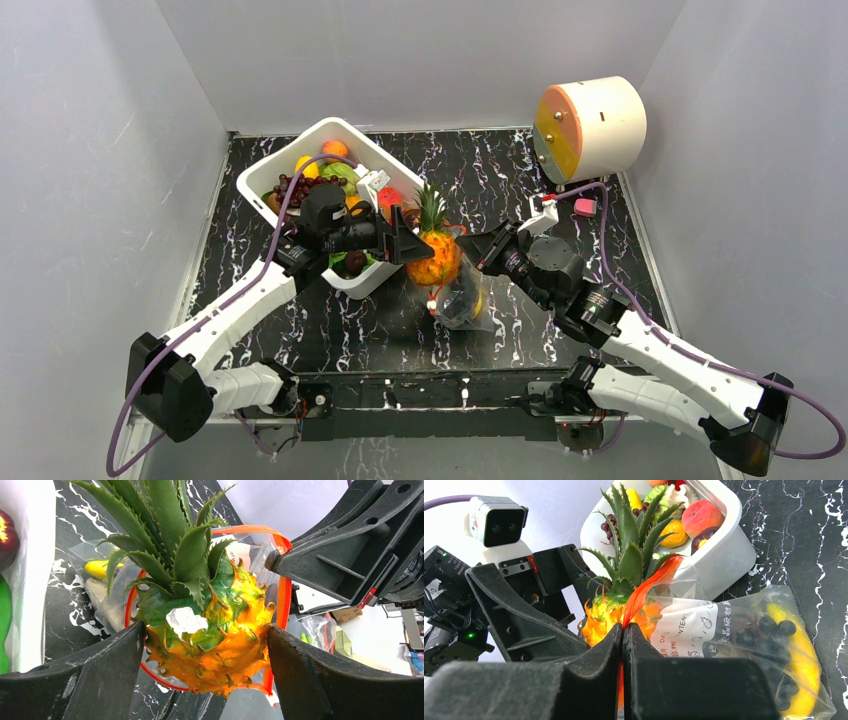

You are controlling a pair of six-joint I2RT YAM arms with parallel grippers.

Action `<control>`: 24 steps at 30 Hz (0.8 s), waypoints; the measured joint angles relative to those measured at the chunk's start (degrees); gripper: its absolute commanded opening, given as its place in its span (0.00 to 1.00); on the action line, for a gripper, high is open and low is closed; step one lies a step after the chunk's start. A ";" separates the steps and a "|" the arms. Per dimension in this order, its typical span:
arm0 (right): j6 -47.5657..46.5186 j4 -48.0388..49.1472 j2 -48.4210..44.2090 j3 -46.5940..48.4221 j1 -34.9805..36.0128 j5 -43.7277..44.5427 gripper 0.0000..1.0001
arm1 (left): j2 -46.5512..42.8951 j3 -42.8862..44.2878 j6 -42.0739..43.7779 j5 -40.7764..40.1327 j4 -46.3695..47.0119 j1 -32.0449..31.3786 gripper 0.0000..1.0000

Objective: Place the food in the zip-top bag and seal the zipper
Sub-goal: Place the fake fruit in the zipper food storage bag.

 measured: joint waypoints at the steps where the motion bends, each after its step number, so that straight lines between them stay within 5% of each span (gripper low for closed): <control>1: 0.00 0.00 -0.02 0.00 0.00 0.02 0.00 | 0.00 0.00 -0.02 0.13 0.00 0.00 0.70; 11: -0.46 0.20 -0.70 -0.07 0.00 1.92 0.00 | -0.68 -1.90 2.36 5.09 1.27 0.00 0.66; 24: 1.75 1.77 -0.09 -0.07 0.00 0.57 0.00 | -7.74 -13.55 6.03 7.63 18.69 -0.24 0.66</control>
